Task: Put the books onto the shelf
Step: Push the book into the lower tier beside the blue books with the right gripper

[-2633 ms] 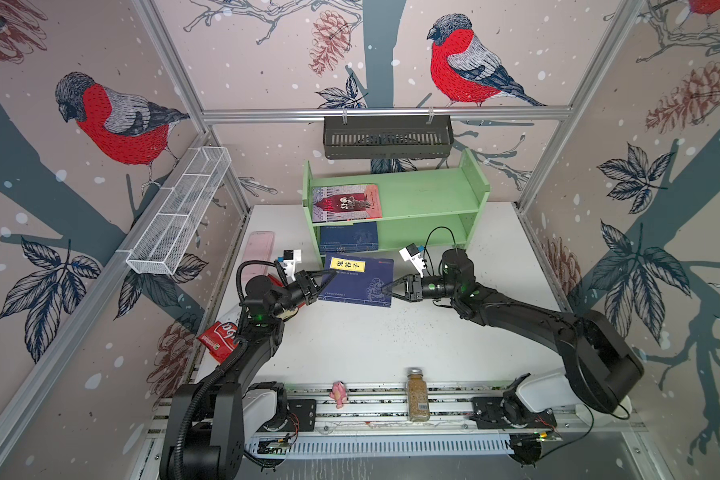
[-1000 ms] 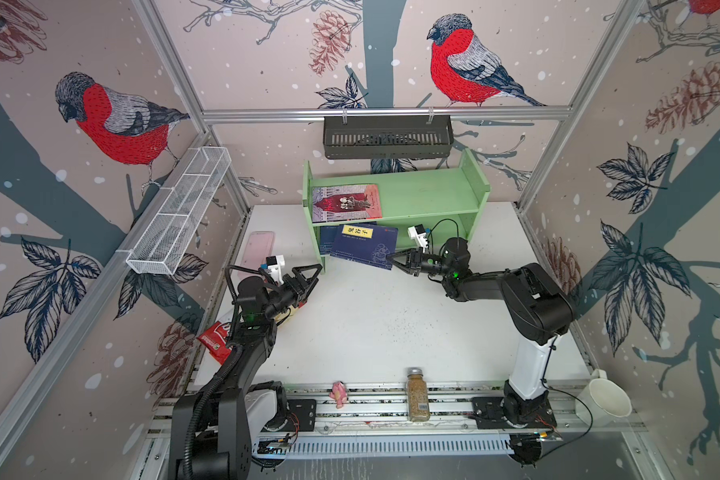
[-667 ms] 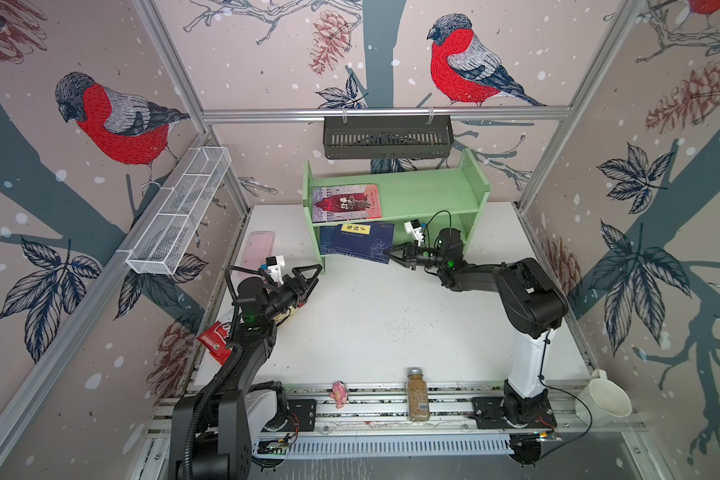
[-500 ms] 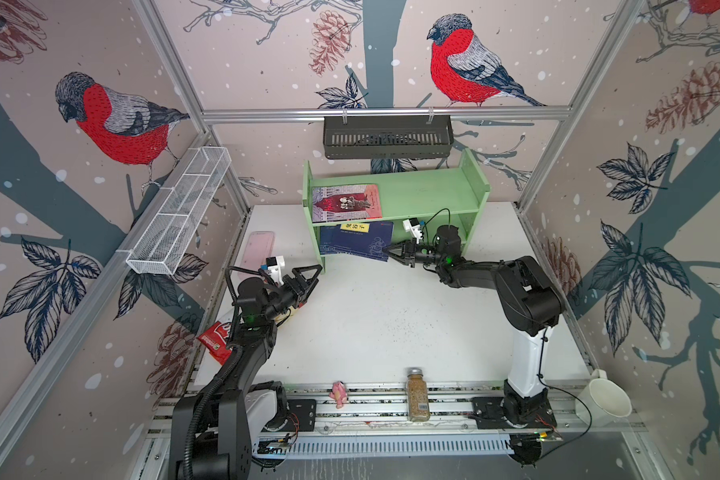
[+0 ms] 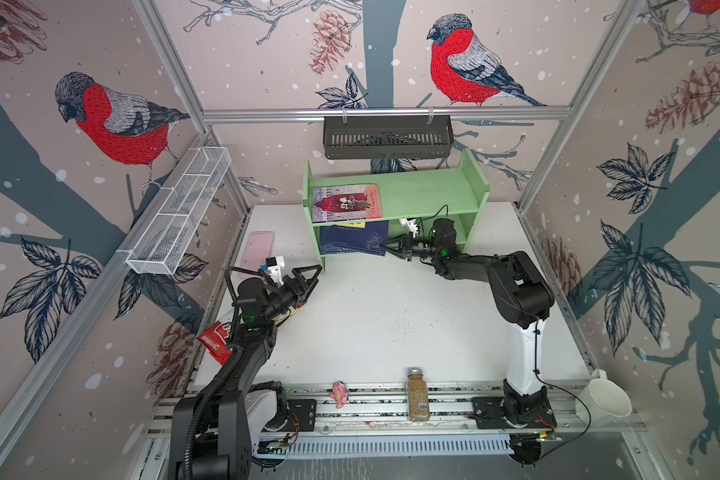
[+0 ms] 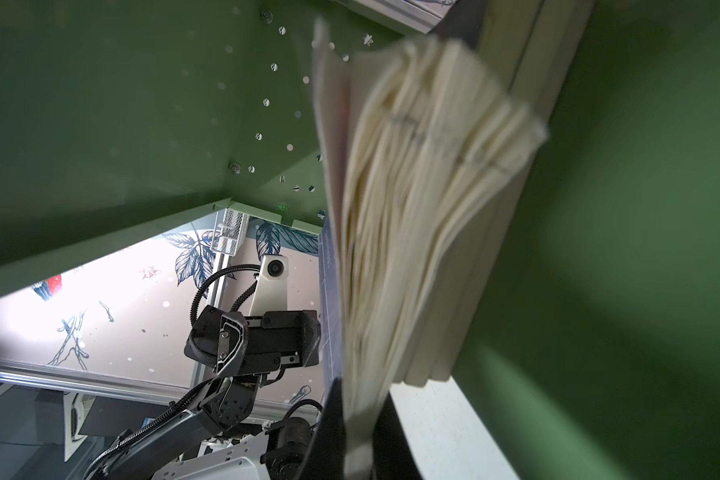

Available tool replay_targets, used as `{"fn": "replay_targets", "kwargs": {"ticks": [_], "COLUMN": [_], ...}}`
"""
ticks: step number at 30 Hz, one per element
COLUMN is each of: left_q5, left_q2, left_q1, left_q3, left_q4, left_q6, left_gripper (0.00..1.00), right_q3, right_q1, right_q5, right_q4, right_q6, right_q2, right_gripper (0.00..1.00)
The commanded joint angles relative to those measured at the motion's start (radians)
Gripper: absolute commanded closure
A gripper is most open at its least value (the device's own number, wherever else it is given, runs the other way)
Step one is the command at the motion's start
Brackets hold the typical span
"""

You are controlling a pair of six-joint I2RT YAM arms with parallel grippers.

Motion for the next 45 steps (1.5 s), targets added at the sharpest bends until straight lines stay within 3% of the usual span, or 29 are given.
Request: {"fn": "replay_targets", "kwargs": {"ticks": [1, 7, 16, 25, 33, 45], "left_q5": [0.013, 0.014, 0.016, 0.024, 0.010, 0.016], "left_q2": [-0.005, -0.007, -0.016, -0.014, -0.028, -0.025], "left_q1": [0.003, 0.004, 0.004, 0.005, 0.005, 0.005], "left_q3": [-0.001, -0.002, -0.006, 0.004, 0.048, 0.044], "left_q4": [0.039, 0.039, 0.045, 0.032, -0.097, -0.068], "left_q6": [-0.008, -0.011, -0.016, -0.017, 0.075, 0.046], "left_gripper": [0.22, 0.22, 0.22, 0.22, 0.22, 0.22], "right_q3": [0.020, 0.011, -0.051, -0.183, -0.279, -0.296], "right_q1": [-0.001, -0.005, -0.017, -0.006, 0.056, 0.111], "right_q5": [-0.017, -0.001, 0.061, 0.173, 0.287, 0.402], "right_q4": [-0.003, -0.009, -0.008, -0.063, -0.064, -0.015], "right_q6": [0.004, 0.003, 0.007, 0.011, 0.040, 0.127], "right_q2": [0.007, 0.002, -0.058, -0.178, -0.273, -0.262], "right_gripper": [0.80, 0.61, 0.55, 0.54, 0.53, 0.54]}}
